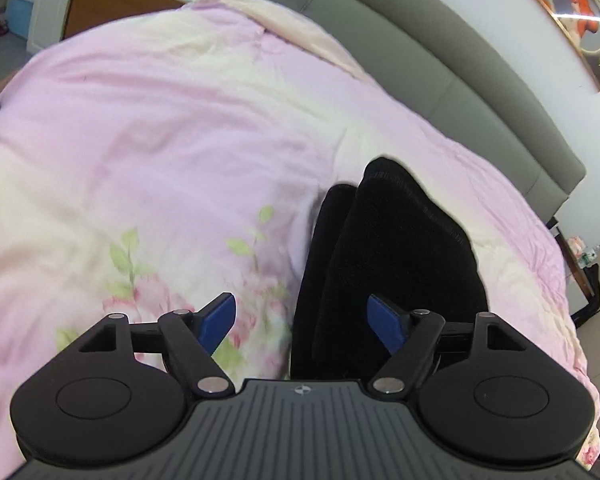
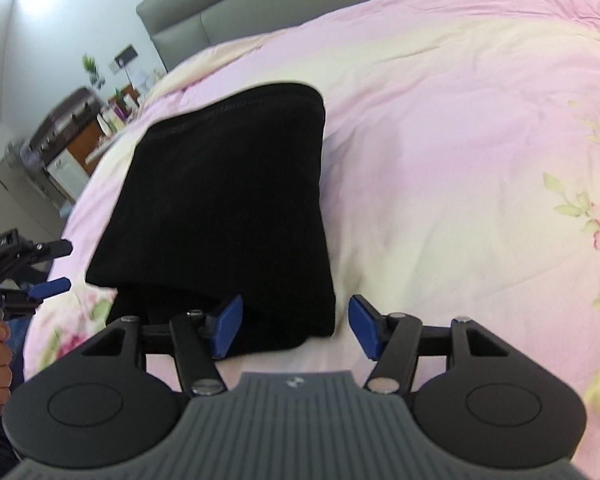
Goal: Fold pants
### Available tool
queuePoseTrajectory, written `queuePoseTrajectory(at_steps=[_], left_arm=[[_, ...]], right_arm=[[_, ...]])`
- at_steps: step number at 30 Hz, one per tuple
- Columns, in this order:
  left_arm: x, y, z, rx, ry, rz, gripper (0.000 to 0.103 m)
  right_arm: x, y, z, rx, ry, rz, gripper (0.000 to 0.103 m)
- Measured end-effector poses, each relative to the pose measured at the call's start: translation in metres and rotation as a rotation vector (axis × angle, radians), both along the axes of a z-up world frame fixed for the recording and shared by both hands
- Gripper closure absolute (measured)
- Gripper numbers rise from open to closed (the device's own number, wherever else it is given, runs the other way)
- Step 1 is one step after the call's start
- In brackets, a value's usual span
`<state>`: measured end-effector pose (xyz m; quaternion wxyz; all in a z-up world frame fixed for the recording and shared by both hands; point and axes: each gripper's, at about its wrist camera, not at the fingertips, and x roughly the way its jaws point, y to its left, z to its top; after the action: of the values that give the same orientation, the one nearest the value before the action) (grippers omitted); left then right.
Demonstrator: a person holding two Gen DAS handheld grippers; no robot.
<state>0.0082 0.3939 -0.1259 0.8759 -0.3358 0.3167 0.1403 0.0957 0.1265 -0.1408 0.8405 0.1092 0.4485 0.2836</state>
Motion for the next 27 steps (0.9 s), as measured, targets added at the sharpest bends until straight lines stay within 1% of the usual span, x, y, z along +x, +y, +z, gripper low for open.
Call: queuePoseTrajectory(at_steps=[3,5,6,9,10,13,15,17,19,22,23,24,26,27], left_arm=[[0.009,0.015,0.010,-0.032,-0.013,-0.053,0.012],[0.021,0.020,0.010,-0.068,0.012,-0.100,0.010],[0.027,0.021,0.009,-0.069,0.029,-0.117,0.009],[0.049,0.018,-0.003,-0.030,0.072,-0.171,0.009],[0.055,0.018,-0.010,-0.041,0.086,-0.186,0.009],[0.071,0.022,-0.029,-0.129,0.121,-0.206,0.009],[0.081,0.023,-0.038,-0.154,0.144,-0.224,0.009],[0.088,0.025,-0.046,-0.175,0.146,-0.236,0.009],[0.091,0.032,-0.054,-0.239,0.133,-0.247,0.007],[0.099,0.044,-0.068,-0.348,0.130,-0.259,0.002],[0.102,0.047,-0.073,-0.382,0.129,-0.265,0.000],[0.105,0.050,-0.078,-0.415,0.127,-0.271,0.000],[0.110,0.055,-0.087,-0.483,0.123,-0.279,0.000],[0.112,0.056,-0.091,-0.505,0.120,-0.283,0.000]], right_arm=[[0.009,-0.007,0.004,0.049,0.010,-0.012,0.044],[0.016,-0.010,0.005,0.077,0.023,-0.016,0.043],[0.017,-0.010,0.007,0.086,0.027,-0.015,0.043],[0.024,-0.011,0.010,0.101,0.030,-0.008,0.041],[0.027,-0.010,0.010,0.101,0.031,-0.005,0.041],[0.037,-0.014,0.009,0.094,0.031,0.013,0.039],[0.046,-0.010,0.009,0.090,0.037,0.029,0.037],[0.056,-0.006,0.008,0.088,0.045,0.045,0.034],[0.067,-0.004,0.007,0.096,0.057,0.063,0.031],[0.085,-0.001,0.002,0.155,0.108,0.089,0.022],[0.093,0.000,0.000,0.181,0.132,0.094,0.022],[0.100,0.000,-0.003,0.205,0.160,0.097,0.021],[0.117,0.004,-0.011,0.245,0.214,0.096,0.015],[0.124,0.004,-0.015,0.257,0.231,0.093,0.015]])
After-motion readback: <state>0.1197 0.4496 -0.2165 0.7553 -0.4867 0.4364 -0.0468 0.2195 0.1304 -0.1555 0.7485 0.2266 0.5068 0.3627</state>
